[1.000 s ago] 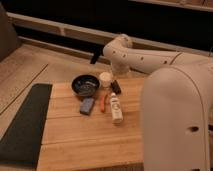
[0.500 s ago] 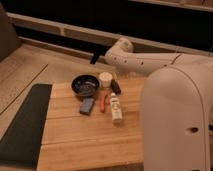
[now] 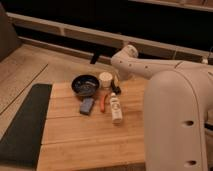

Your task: Place the eraser on the white sponge

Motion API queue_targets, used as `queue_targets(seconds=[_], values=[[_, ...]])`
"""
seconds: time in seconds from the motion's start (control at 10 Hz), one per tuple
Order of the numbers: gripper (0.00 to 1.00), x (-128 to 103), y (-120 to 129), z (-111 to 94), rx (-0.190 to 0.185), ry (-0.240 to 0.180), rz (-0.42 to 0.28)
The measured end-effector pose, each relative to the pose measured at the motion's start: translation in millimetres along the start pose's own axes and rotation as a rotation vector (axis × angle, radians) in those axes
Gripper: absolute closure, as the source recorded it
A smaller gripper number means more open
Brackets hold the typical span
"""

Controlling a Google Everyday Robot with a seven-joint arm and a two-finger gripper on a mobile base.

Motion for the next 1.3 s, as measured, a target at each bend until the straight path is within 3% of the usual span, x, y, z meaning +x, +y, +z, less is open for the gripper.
queue_targets(seconds=[0.6,1.3], values=[[0.35,-10.4,-11.7,47.3,-0.047,0.105,-0.097],[0.35,-23.3,8.4,92.2,-0.172,0.133,-0.162]])
